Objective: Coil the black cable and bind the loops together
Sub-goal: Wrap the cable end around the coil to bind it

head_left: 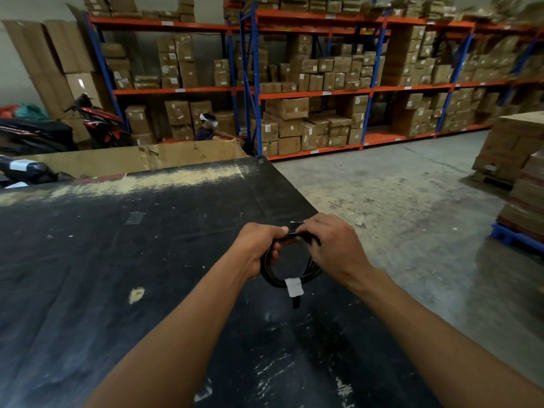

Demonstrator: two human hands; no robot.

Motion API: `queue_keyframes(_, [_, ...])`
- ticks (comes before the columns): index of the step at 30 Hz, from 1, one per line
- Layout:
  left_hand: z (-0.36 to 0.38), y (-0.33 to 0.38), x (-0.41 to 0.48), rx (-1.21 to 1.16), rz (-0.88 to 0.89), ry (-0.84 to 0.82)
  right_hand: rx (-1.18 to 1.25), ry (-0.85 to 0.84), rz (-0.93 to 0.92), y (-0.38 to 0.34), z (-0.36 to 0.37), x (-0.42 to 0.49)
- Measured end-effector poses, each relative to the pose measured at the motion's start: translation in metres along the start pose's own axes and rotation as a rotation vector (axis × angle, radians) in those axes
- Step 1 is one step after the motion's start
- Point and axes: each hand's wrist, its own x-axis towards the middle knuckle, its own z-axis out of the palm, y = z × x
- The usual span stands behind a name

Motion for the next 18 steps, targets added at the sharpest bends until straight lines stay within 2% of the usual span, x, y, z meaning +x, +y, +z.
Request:
queue_keyframes(2, [-0.002, -0.003, 0.0, 0.035, 0.035, -0.004, 0.114, -0.034, 0.054, 0.002, -0.002, 0.004])
queue_keyframes(7, [-0.004, -0.007, -0.002, 0.117, 0.114, -0.058, 0.34, -0.056, 0.418, 0.01, -0.005, 0.013])
queue_keyframes(11, [-0.006, -0.007, -0.005, 0.14, 0.161, -0.095, 0.414, -0.103, 0.57, 0.01, -0.005, 0.018])
queue_keyframes(18, [-0.011, -0.012, -0.008, 0.199, 0.202, -0.114, 0.678, -0.176, 0.772, 0.006, -0.006, 0.02])
